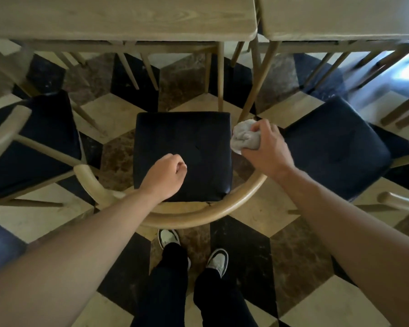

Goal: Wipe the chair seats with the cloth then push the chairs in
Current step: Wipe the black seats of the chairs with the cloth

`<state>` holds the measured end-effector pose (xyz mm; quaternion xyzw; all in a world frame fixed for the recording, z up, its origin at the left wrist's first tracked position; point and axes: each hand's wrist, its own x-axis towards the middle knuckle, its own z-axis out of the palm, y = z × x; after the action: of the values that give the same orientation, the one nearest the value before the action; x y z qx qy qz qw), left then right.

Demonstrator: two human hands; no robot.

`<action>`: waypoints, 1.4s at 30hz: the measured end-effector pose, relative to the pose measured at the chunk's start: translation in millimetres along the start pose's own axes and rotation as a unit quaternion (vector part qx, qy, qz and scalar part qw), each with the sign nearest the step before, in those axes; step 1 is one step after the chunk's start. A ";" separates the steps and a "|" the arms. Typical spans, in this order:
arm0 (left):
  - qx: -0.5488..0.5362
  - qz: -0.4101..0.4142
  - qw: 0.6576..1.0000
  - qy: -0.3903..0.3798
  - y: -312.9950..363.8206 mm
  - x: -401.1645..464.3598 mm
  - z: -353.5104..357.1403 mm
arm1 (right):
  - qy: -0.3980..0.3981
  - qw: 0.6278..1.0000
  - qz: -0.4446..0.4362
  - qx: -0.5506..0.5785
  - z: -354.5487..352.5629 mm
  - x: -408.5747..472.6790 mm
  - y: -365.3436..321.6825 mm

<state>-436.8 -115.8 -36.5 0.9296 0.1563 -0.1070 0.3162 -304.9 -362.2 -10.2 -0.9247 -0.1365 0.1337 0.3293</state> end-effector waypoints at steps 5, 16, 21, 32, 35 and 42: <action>0.038 -0.024 0.998 -0.044 -31.0 33.2 -2.5 | -0.052 0.996 0.063 0.024 60.4 31.1 -28.0; 0.089 -0.080 0.982 -0.145 -107.7 128.1 -0.6 | -0.086 0.887 0.454 0.008 157.7 74.6 25.7; 0.065 -0.082 0.984 -0.144 -124.5 153.7 19.8 | -0.013 0.860 0.510 -0.029 186.1 87.5 55.5; 0.074 -0.187 0.967 -0.154 -152.8 162.8 52.8 | -0.099 0.827 0.552 -0.047 247.6 72.4 87.0; 0.069 -0.186 0.966 -0.167 -155.7 152.7 57.5 | -0.121 0.857 0.492 -0.098 264.2 59.6 70.1; 0.063 -0.124 0.981 -0.132 -171.5 168.9 42.4 | -0.193 0.867 0.459 -0.024 333.1 65.0 -0.1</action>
<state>-345.7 24.3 -214.8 0.8987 0.2199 -0.2770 0.2591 -357.0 -149.3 -269.4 -0.8463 0.2397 0.4422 0.1757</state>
